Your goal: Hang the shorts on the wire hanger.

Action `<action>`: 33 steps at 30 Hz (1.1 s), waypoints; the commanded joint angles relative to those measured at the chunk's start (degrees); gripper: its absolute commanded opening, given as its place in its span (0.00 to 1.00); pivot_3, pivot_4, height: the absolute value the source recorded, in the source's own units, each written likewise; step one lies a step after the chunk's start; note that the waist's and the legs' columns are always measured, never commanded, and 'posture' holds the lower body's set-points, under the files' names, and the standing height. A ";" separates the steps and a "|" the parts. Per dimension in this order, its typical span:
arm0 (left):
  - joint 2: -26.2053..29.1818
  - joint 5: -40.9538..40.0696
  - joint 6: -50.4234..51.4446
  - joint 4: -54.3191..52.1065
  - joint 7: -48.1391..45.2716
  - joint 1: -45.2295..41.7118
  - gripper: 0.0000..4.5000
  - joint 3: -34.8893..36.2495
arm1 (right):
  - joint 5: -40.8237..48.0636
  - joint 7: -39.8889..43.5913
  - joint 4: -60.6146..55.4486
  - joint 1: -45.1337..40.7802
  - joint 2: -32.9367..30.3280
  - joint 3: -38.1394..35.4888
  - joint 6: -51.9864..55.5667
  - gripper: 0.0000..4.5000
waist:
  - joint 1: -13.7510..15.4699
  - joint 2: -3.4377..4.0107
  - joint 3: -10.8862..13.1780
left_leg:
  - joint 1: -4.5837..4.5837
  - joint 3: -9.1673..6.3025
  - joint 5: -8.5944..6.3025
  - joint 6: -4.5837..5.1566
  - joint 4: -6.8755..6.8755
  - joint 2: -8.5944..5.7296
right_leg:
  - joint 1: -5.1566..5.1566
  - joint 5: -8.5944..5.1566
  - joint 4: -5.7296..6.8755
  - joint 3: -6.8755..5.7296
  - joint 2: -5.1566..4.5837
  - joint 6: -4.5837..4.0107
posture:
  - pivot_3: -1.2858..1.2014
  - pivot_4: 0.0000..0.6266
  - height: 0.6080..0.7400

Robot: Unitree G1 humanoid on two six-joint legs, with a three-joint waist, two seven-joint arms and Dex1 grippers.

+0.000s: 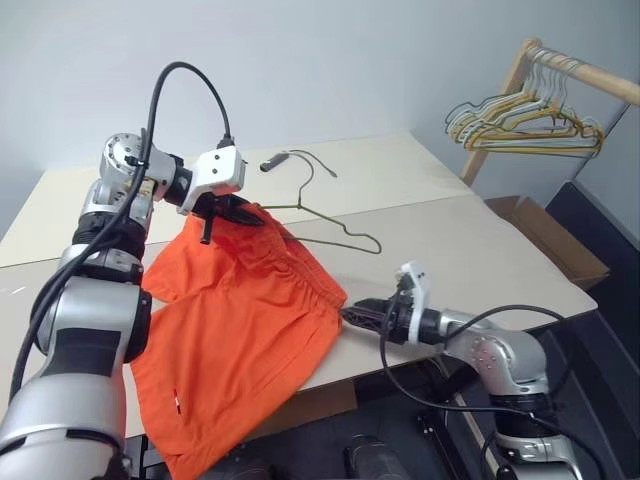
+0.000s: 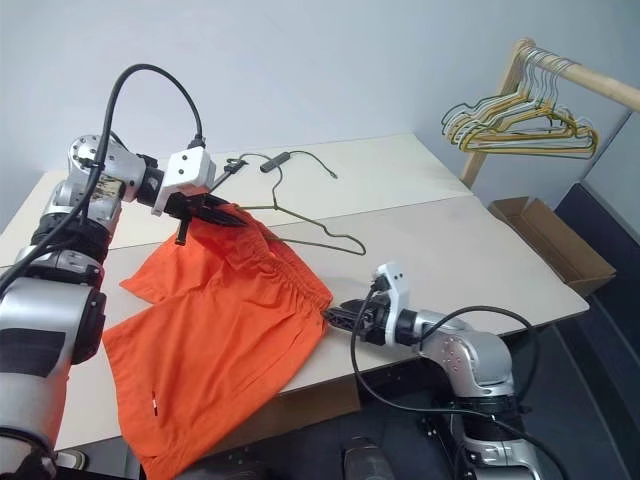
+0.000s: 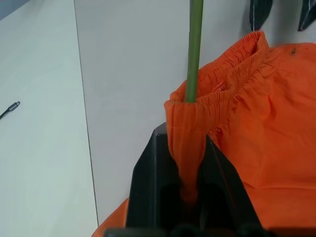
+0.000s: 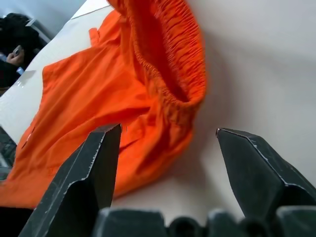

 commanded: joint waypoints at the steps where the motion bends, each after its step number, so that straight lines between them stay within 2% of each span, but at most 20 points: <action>1: 1.09 -0.77 -0.20 -1.15 0.31 -1.21 0.00 1.81 | 0.66 -0.86 0.81 -1.90 0.72 0.24 -0.65 0.80 | 0.10 0.00 0.00 | 0.00 -0.01 0.00 0.00 0.00 0.00 | 0.00 0.00 0.00 -0.01 0.00 0.00 | 0.47 0.00 1.00; 2: 1.16 -0.80 -0.13 -1.21 0.32 -1.20 0.00 1.84 | 0.57 -1.29 1.87 -2.38 0.90 0.40 -0.01 0.80 | 0.13 0.00 0.00 | 0.00 -0.01 0.00 0.00 0.00 0.00 | 0.00 0.00 0.00 -0.01 0.00 0.00 | 0.47 0.00 1.00; 5: 1.31 -0.84 0.01 -1.42 0.46 -1.07 0.00 1.95 | -0.89 -1.26 3.67 -2.68 0.59 2.67 -1.23 0.66 | 0.13 0.00 0.00 | 0.01 -0.01 0.00 0.00 0.01 0.00 | 0.00 0.00 0.00 -0.01 0.00 0.00 | 0.47 0.00 1.00; 13: 1.63 -1.11 0.64 -2.00 -0.28 -0.44 0.00 2.46 | -1.76 -2.21 6.74 -4.04 2.53 3.13 -3.55 0.04 | 0.16 0.00 0.00 | 0.01 -0.03 0.00 0.00 0.02 0.00 | 0.00 0.00 0.02 -0.02 0.01 0.00 | 0.48 0.00 1.00; 14: 1.77 -1.17 0.65 -2.08 -0.47 -0.37 0.00 2.52 | -1.81 -2.33 6.91 -4.11 2.65 3.03 -3.69 0.01 | 0.15 0.00 0.00 | 0.01 -0.03 0.00 0.00 0.01 0.01 | 0.00 0.00 0.04 -0.02 0.01 0.00 | 0.48 0.00 1.00; 22: 4.53 -3.66 1.01 -3.44 -3.03 0.68 0.00 1.37 | -4.88 -2.77 9.34 -4.78 0.34 2.98 -7.32 0.01 | 0.10 0.00 0.00 | 0.00 -0.03 0.00 0.00 0.02 0.00 | 0.00 0.00 0.07 -0.03 0.00 0.00 | 0.47 0.00 1.00; 33: 11.10 -16.67 3.84 -11.76 -3.03 4.16 0.00 -8.24 | -8.87 6.93 17.05 -9.22 -11.38 3.91 -13.52 0.01 | 0.32 0.00 0.00 | 0.00 -0.05 0.00 0.00 0.01 0.00 | 0.02 0.00 0.06 -0.04 0.00 0.01 | 0.48 0.00 1.00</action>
